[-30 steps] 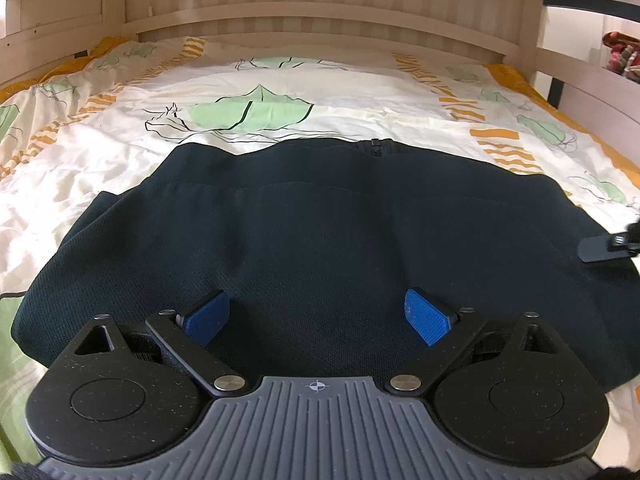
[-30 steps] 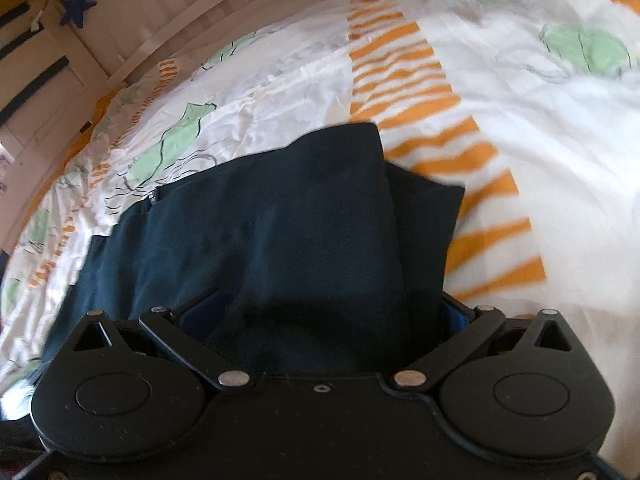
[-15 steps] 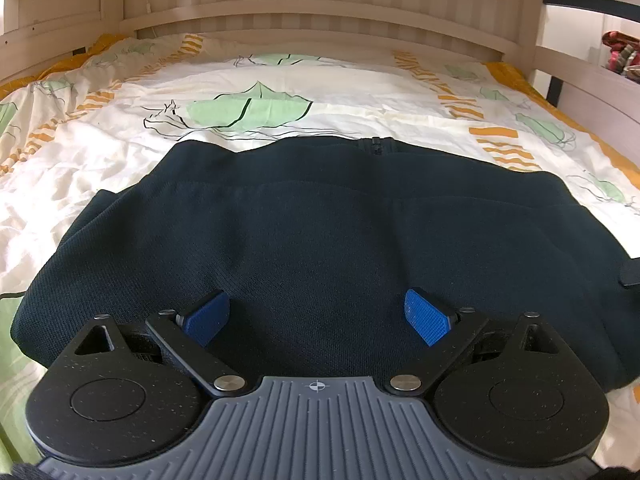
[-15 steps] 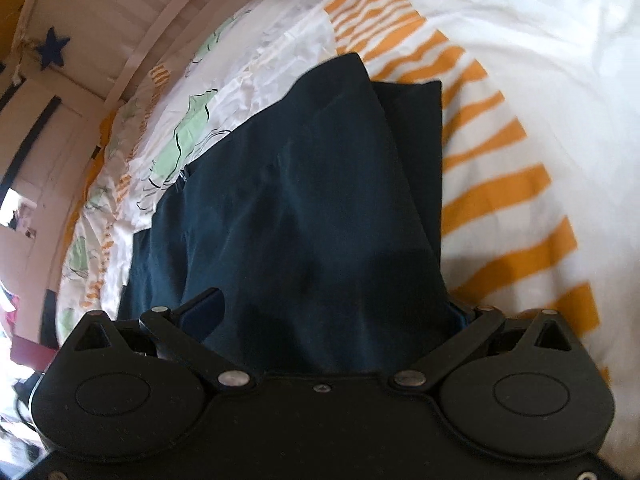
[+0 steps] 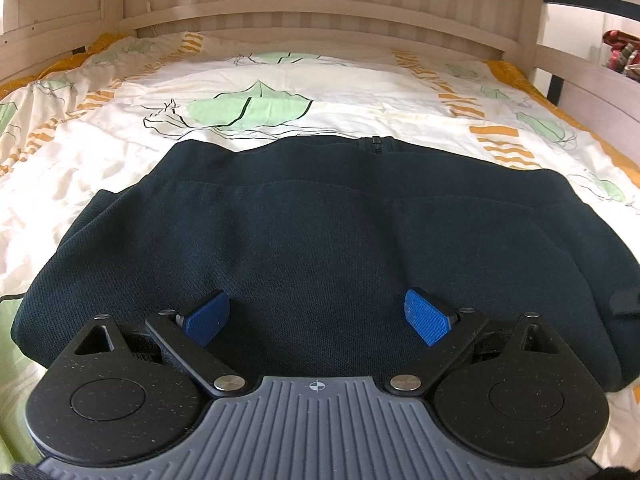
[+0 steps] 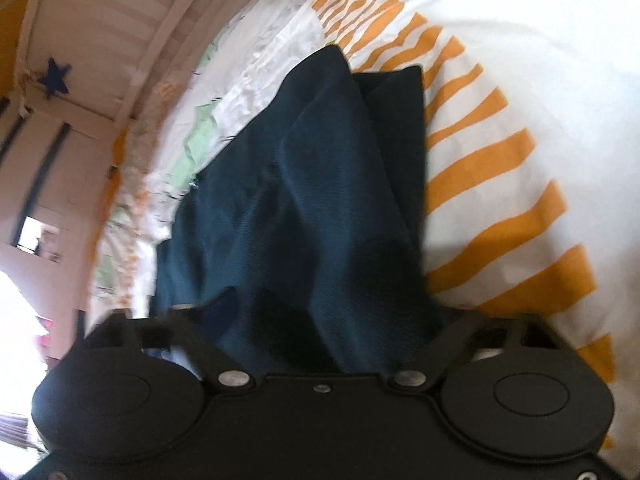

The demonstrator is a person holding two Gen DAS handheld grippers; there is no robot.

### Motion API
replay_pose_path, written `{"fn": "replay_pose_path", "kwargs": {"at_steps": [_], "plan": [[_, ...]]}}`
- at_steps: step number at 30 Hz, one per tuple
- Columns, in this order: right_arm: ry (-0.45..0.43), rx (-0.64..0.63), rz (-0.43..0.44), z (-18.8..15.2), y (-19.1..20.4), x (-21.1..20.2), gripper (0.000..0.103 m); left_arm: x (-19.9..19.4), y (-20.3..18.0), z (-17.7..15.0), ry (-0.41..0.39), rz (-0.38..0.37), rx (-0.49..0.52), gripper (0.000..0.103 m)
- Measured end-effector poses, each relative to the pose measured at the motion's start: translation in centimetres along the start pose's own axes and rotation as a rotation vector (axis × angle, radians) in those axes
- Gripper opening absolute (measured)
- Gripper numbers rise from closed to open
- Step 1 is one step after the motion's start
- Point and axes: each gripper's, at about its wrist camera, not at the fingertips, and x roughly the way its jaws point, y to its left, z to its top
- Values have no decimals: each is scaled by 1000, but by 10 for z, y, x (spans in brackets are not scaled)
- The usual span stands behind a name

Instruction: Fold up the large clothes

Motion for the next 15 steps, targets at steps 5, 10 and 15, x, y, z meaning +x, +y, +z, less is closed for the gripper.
{"fn": "replay_pose_path", "kwargs": {"at_steps": [5, 10, 15], "plan": [[-75, 3, 38, 4, 4, -16, 29, -2, 3, 3, 13, -21, 4, 96], [-144, -66, 123, 20, 41, -44, 26, -17, 5, 2, 1, -13, -6, 94], [-137, -163, 162, 29, 92, -45, 26, -17, 1, -8, -25, 3, 26, 93]]}}
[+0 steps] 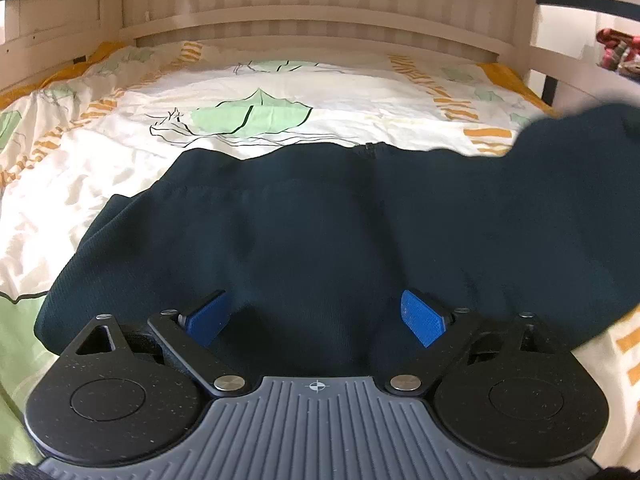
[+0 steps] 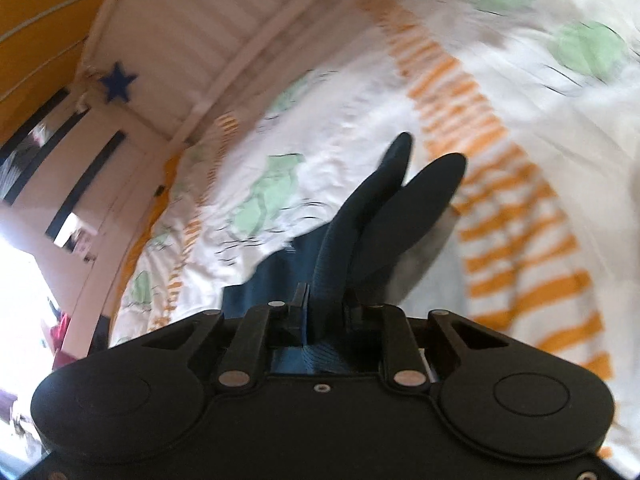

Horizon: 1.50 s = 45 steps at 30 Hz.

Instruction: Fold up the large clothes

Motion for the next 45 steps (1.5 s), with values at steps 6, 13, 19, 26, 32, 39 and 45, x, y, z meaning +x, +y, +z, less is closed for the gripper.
{"fn": "replay_pose_path", "kwargs": {"at_steps": [6, 13, 19, 26, 32, 39, 45], "plan": [[57, -80, 101, 9, 61, 38, 26, 5, 1, -3, -15, -19, 22, 94], [213, -174, 173, 0, 124, 118, 25, -11, 11, -5, 2, -38, 0, 90], [398, -258, 205, -30, 166, 181, 24, -29, 25, -15, 39, -35, -26, 89], [582, -385, 184, -71, 197, 230, 24, -40, 49, -30, 179, -109, -127, 88], [565, -328, 211, -60, 188, 235, 50, -68, 61, -33, 113, -160, -151, 87], [444, -301, 340, -25, 188, 182, 71, -102, 52, -18, -16, -192, 31, 87], [181, -399, 270, 7, 173, 126, 74, -116, 42, 8, -157, -188, 81, 87]]}}
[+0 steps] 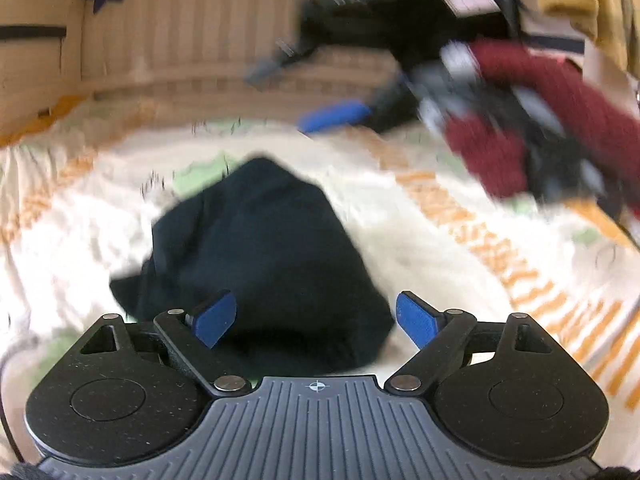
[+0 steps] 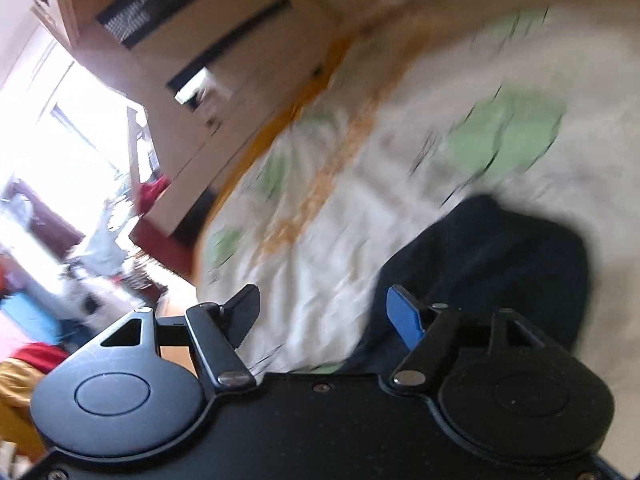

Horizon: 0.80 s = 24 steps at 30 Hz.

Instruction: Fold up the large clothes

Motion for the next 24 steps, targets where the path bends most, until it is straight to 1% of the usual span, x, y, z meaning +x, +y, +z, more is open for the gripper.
{"fn": "replay_pose_path", "kwargs": {"at_steps": [2, 4, 6, 7, 8, 9, 11, 12, 13, 14, 16, 20, 22, 24], "plan": [[-55, -28, -75, -1, -6, -13, 75, 9, 4, 13, -21, 22, -9, 87], [-92, -30, -135, -4, -13, -20, 75, 23, 10, 21, -33, 63, -30, 87], [-115, -17, -181, -11, -23, -27, 75, 38, 18, 25, -25, 100, -68, 87], [-121, -14, -207, -13, -28, -29, 75, 47, 23, 25, -8, 117, -86, 87], [-125, -16, -230, -15, -31, -27, 75, 55, 30, 22, 29, 141, -100, 87], [-129, -27, -256, -18, -32, -26, 75, 60, 34, 17, 73, 164, -113, 90], [-126, -56, -300, -24, -34, -22, 75, 80, 46, 2, 176, 167, -158, 90], [-123, -73, -321, -25, -33, -17, 75, 85, 54, -5, 214, 160, -195, 90], [-122, -90, -340, -27, -32, -14, 75, 86, 60, -11, 210, 151, -230, 90], [-120, -112, -360, -28, -29, -8, 75, 84, 62, -12, 194, 144, -234, 90], [-121, -149, -385, -29, -27, 0, 75, 81, 61, -11, 199, 147, -220, 90], [-105, -189, -391, -24, -27, 26, 76, 80, 57, -13, 189, 155, -206, 90], [-91, -191, -417, -20, -32, 43, 76, 82, 58, -15, 186, 152, -208, 90], [-57, -184, -458, -17, -44, 61, 76, 83, 58, -14, 182, 153, -206, 91]]}}
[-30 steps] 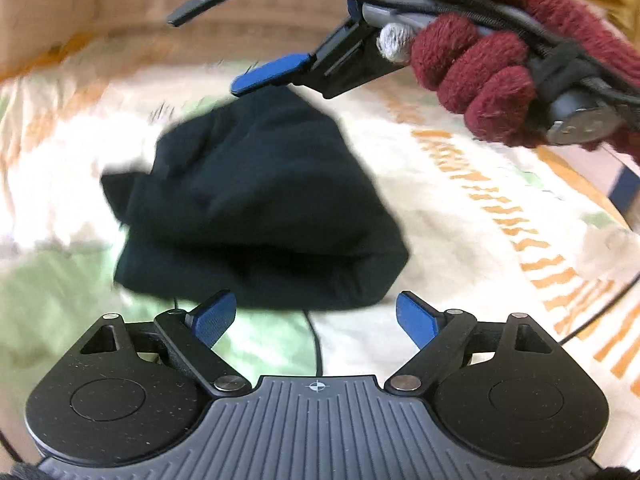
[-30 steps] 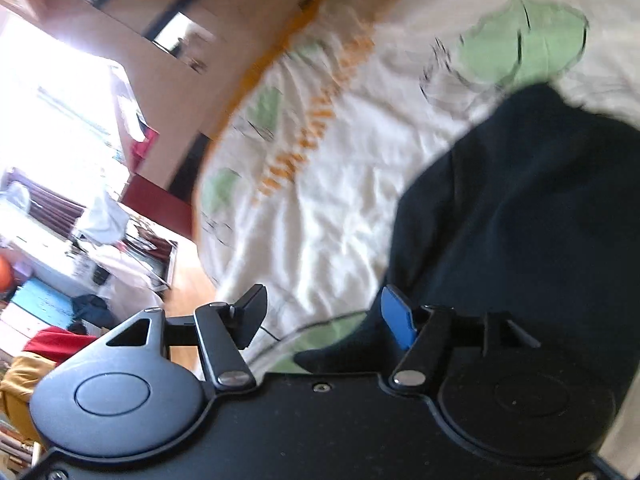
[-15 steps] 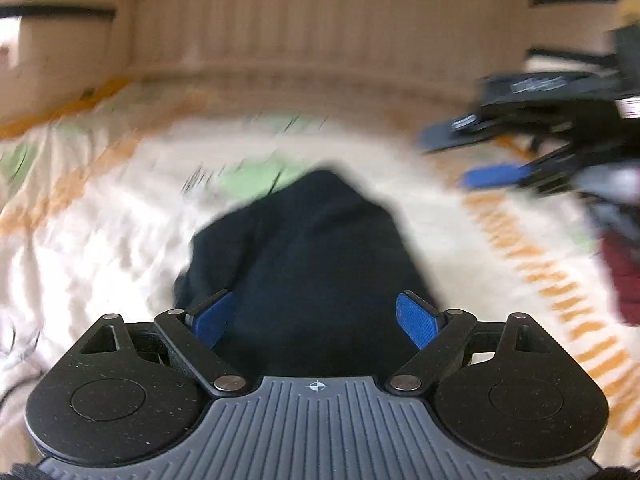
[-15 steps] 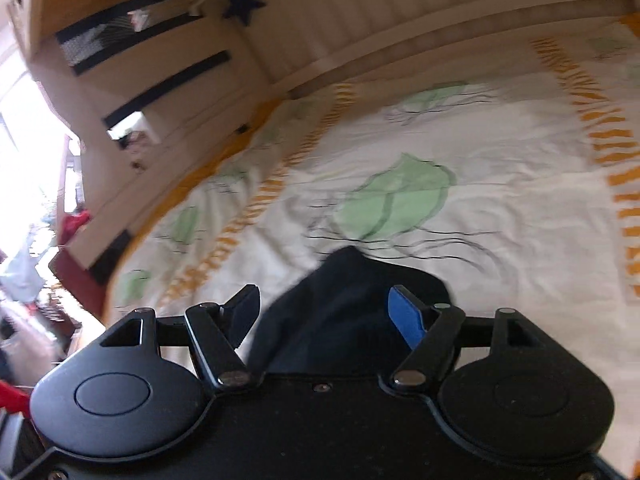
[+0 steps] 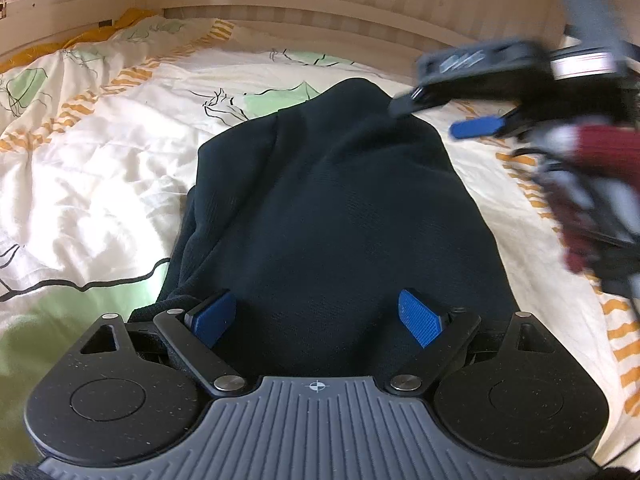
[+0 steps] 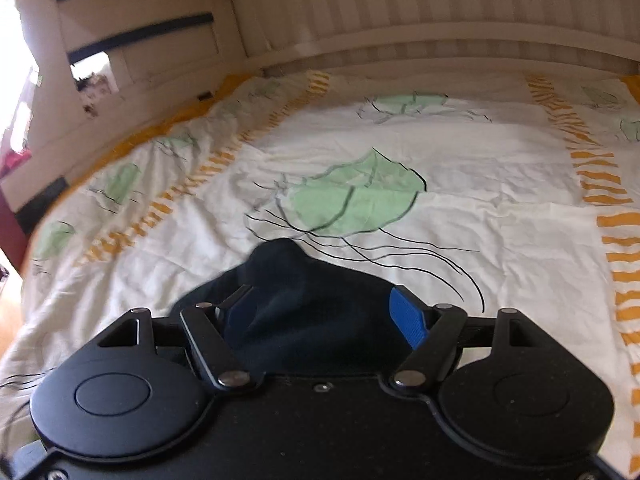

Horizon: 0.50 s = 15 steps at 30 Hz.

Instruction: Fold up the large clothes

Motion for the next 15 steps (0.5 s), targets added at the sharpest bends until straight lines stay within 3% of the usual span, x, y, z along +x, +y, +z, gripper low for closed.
{"fn": "replay_pose_path", "kwargs": {"at_steps": [2, 6, 7, 10, 15], "plan": [[62, 3, -58, 0, -6, 26, 77, 1, 0, -1, -6, 4, 8, 91], [232, 77, -109, -8, -30, 76, 102, 2, -1, -2, -10, 16, 18, 91], [254, 116, -91, -12, -38, 82, 101, 2, -1, -2, -10, 18, 19, 91], [253, 235, -14, -24, -58, 86, 102, 0, -2, -2, -12, 19, 24, 91], [200, 220, 15, -26, -61, 70, 101, 0, -2, -1, -8, 17, 19, 91]]}}
